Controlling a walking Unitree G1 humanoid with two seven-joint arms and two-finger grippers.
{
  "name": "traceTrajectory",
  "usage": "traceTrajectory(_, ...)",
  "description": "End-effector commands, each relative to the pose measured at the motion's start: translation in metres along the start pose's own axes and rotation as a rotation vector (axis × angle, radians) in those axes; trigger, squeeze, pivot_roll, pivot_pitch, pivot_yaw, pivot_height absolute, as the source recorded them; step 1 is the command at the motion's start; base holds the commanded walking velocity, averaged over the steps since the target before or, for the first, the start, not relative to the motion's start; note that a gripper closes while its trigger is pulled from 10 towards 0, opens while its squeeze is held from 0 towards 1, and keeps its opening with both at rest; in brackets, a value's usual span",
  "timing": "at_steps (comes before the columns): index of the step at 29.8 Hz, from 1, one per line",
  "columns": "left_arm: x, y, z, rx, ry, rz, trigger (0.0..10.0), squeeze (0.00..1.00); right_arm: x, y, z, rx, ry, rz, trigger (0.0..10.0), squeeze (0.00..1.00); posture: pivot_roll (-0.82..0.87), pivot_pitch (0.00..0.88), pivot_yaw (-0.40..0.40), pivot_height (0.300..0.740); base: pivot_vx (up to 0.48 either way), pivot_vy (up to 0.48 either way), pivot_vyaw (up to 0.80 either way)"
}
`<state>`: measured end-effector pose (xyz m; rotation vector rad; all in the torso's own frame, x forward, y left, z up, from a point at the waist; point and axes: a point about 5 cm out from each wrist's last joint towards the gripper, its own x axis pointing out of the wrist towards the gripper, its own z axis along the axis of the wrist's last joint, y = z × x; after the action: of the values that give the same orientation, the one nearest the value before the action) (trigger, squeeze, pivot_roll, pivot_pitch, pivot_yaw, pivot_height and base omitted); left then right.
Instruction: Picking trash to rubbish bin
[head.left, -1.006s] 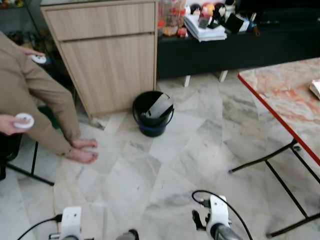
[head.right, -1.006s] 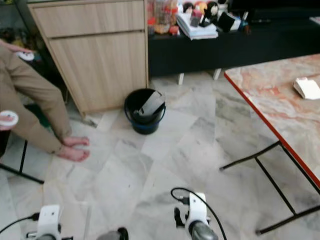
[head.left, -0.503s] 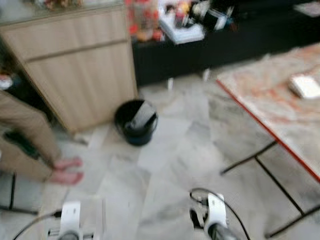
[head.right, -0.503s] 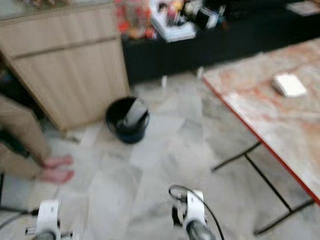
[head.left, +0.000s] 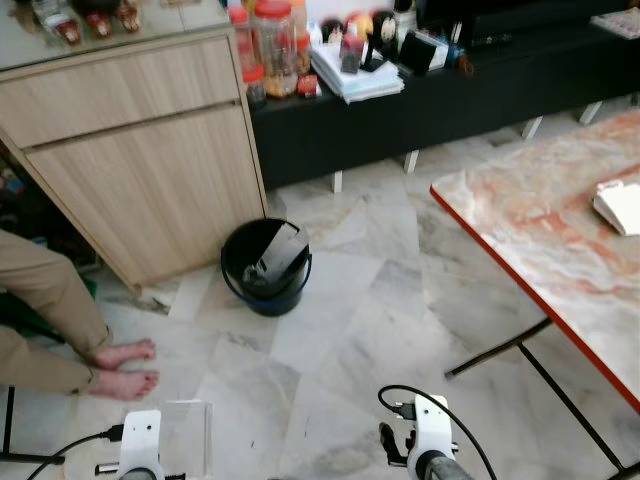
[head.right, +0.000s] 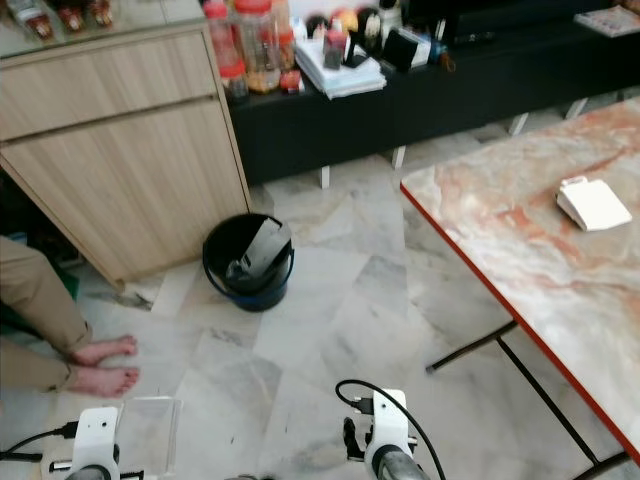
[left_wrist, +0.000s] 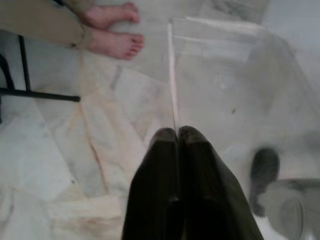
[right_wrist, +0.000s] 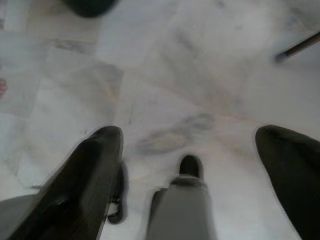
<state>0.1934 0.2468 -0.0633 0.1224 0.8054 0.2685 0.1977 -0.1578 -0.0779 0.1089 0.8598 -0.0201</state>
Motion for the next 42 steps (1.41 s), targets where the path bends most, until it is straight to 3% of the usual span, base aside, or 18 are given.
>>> traceTrajectory(1, -0.003, 0.004, -0.013, 0.007, 0.05, 0.006, 10.0, 0.0, -0.001, -0.002, -0.003, 0.033, 0.009, -0.019, 10.0, 0.0, 0.11, 0.126, 0.031, 0.74, 0.424, 0.0, 0.0)
traceTrajectory(16, -0.002, 0.01, -0.011, 0.012, 0.046, 0.016, 10.0, 0.0, 0.002, 0.008, 0.003, -0.016, -0.003, 0.017, 10.0, 0.0, 0.13, 0.077, 0.042, 0.74, 0.423, 0.0, 0.0)
traceTrajectory(30, -0.001, 0.012, -0.005, 0.015, 0.033, 0.019, 10.0, 0.0, 0.001, 0.01, -0.002, 0.002, 0.013, 0.024, 10.0, 0.0, 0.14, 0.046, 0.048, 0.74, 0.423, 0.0, 0.17)
traceTrajectory(34, -0.001, 0.011, -0.008, 0.018, 0.04, 0.015, 10.0, 0.0, 0.001, 0.013, -0.002, -0.087, 0.009, 0.054, 10.0, 0.0, 0.13, 0.035, 0.045, 0.74, 0.422, 0.0, 0.0)
traceTrajectory(42, -0.001, 0.009, -0.008, 0.022, 0.043, 0.008, 10.0, 0.0, 0.001, 0.012, -0.001, -0.03, 0.013, 0.031, 10.0, 0.0, 0.14, 0.016, 0.047, 0.74, 0.407, 0.0, 0.37)
